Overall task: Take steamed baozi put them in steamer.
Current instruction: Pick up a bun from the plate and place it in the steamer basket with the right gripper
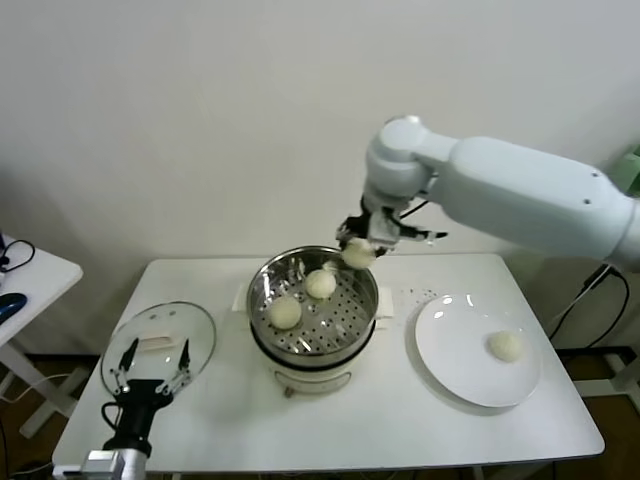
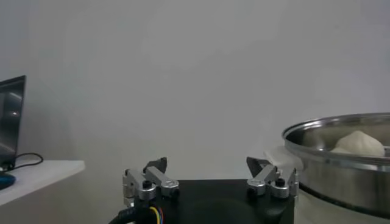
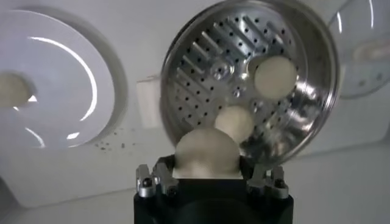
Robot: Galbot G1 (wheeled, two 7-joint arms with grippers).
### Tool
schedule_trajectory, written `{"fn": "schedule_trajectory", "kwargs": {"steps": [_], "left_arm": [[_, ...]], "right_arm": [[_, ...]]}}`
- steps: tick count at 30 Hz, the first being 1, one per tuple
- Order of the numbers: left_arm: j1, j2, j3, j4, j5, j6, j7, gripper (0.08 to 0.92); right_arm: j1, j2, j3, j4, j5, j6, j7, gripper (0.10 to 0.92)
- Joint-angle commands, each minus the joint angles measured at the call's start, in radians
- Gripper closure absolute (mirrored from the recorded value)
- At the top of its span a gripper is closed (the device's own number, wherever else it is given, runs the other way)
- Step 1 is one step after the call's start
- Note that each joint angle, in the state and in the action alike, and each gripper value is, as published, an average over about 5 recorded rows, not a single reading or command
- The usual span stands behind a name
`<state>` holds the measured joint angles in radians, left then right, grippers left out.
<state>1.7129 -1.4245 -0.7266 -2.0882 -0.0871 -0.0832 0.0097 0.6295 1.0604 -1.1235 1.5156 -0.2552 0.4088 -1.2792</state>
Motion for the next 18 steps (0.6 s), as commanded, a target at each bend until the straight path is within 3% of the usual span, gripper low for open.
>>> {"fn": "schedule_trajectory", "kwargs": {"steps": [1,18], "left_arm": [[0.023,0.0,-0.005,-0.002,-0.002,-0.007,0.0,0.177],[0.009,-0.007,0.017,-0.004,0.013,0.005,-0.001,0.177]], "right_arm": [[-0.12,0.256,-0.054,-0.026,-0.073,0.044,0.008,0.336],[-0.18,0.225,-0.124,0.017,-0.097,0.053,0.013,0.338]]}}
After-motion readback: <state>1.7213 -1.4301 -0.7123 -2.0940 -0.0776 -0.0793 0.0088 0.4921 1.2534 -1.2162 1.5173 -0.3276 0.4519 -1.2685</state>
